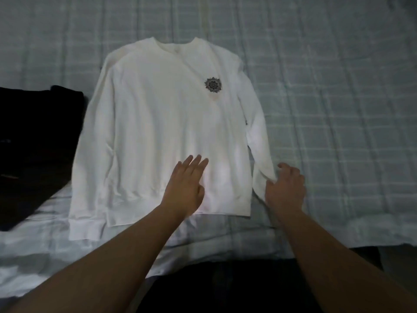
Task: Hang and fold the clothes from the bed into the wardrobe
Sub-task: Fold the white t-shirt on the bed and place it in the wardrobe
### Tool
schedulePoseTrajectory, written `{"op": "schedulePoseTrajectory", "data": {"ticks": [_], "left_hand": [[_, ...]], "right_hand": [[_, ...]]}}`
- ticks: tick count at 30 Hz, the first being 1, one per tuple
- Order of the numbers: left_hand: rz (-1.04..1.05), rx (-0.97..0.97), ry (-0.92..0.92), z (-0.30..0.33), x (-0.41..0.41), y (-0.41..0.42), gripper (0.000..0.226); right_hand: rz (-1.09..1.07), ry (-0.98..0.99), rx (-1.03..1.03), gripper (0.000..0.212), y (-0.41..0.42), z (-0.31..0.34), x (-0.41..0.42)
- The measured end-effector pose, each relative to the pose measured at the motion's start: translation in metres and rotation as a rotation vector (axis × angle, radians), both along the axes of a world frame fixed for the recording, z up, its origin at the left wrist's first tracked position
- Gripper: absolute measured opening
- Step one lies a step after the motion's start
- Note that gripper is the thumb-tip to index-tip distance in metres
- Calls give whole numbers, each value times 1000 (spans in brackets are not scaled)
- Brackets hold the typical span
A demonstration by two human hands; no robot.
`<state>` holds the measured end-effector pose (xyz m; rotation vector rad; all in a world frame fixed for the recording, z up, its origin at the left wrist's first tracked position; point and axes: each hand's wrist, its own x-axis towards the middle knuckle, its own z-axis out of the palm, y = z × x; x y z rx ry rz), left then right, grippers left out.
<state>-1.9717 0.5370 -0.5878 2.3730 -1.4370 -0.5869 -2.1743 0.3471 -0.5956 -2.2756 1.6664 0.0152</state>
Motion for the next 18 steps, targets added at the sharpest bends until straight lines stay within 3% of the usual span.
{"op": "schedulePoseTrajectory", "data": {"ticks": [3,5,7,10,13,18], "left_hand": [[26,-54,67,-10,-21,-49,66],[111,-66,172,-16,-37,-78,62],[257,-57,347,-14,-54,-107,57],[496,-52,676,-2,-79,-164,44],[798,-82,1075,13,-96,-231,46],[1020,-198,1580,16,-122,-319,39]], "right_hand": [[22,148,225,42,-25,-20,-15],[57,33,317,11,-39,-27,-24],[12,-110,334,9,-56,-21,-31],[-69,-265,233,18,-96,9,-41],[42,-342,39,32,-152,29,-60],[195,-237,-275,30,-235,34,-92]]}}
